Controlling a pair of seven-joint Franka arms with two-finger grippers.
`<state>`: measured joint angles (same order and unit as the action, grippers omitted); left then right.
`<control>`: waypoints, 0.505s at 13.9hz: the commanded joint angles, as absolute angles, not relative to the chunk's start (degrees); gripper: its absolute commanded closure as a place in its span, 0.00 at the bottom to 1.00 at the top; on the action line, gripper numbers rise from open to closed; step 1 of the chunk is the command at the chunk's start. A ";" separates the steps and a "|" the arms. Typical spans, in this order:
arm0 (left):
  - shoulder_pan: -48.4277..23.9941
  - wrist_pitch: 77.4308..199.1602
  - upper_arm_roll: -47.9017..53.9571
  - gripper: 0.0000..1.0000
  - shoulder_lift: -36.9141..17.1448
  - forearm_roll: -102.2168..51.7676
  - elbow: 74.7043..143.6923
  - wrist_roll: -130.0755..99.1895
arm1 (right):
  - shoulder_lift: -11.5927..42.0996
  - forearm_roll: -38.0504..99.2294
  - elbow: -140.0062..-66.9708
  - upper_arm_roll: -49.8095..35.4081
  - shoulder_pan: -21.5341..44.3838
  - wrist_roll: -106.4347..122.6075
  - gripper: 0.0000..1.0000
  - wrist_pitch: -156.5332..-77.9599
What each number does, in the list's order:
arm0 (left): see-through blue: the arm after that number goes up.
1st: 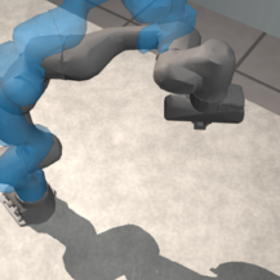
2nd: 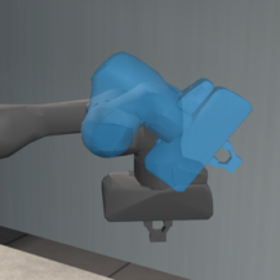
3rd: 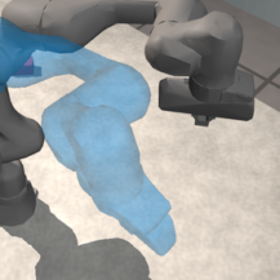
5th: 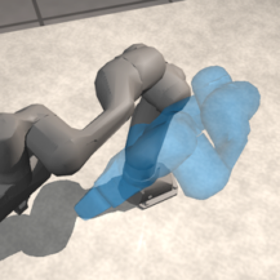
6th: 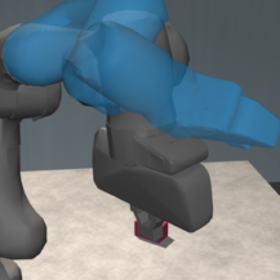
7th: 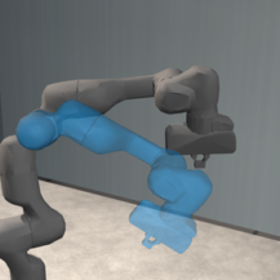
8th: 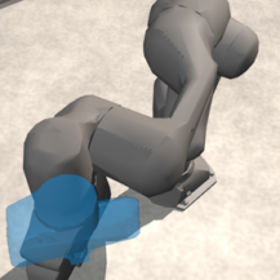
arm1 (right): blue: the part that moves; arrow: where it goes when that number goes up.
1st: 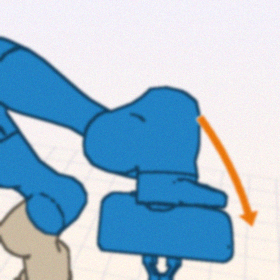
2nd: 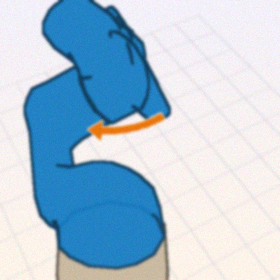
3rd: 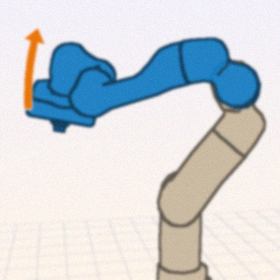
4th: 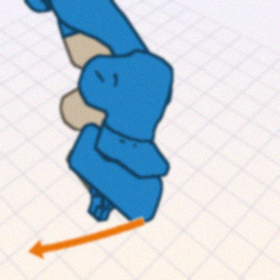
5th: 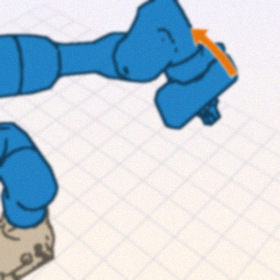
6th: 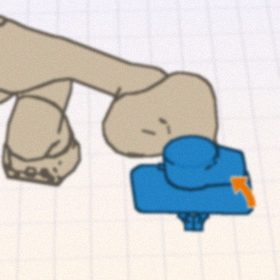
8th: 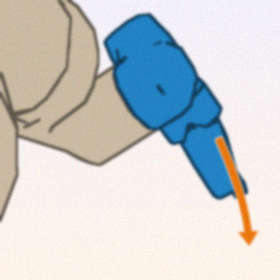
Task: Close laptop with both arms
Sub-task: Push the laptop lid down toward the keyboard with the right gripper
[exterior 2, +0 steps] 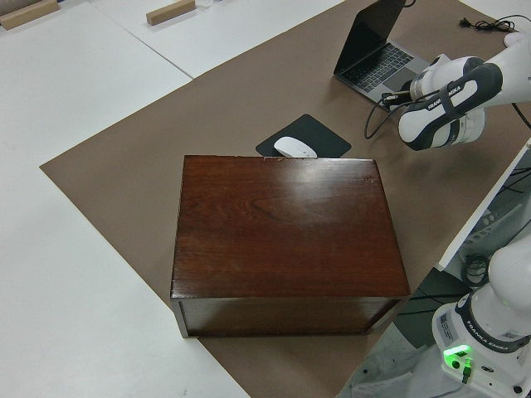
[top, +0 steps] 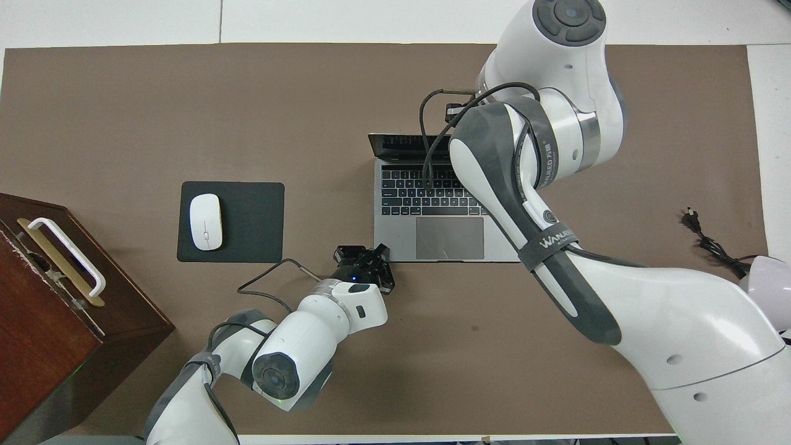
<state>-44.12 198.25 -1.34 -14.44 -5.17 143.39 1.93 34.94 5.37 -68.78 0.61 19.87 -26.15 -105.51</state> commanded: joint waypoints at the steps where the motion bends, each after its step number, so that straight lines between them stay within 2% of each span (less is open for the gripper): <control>1: -45.44 199.69 -2.37 1.00 -15.29 -5.89 143.35 2.72 | 33.22 8.69 -71.37 -0.26 18.72 -24.96 1.00 -101.88; 4: -45.44 199.69 -2.37 1.00 -15.73 -5.80 143.35 3.42 | 32.52 8.88 -72.76 -0.35 17.41 -24.87 1.00 -97.92; 7: -45.35 200.74 -2.37 1.00 -17.66 -5.80 143.35 4.48 | 32.43 11.33 -75.49 -0.26 15.47 -24.79 1.00 -97.47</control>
<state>-44.14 198.78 -1.34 -14.66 -5.17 143.45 3.11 34.40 9.14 -70.98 0.58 17.37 -26.15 -97.67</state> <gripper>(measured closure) 0.991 0.991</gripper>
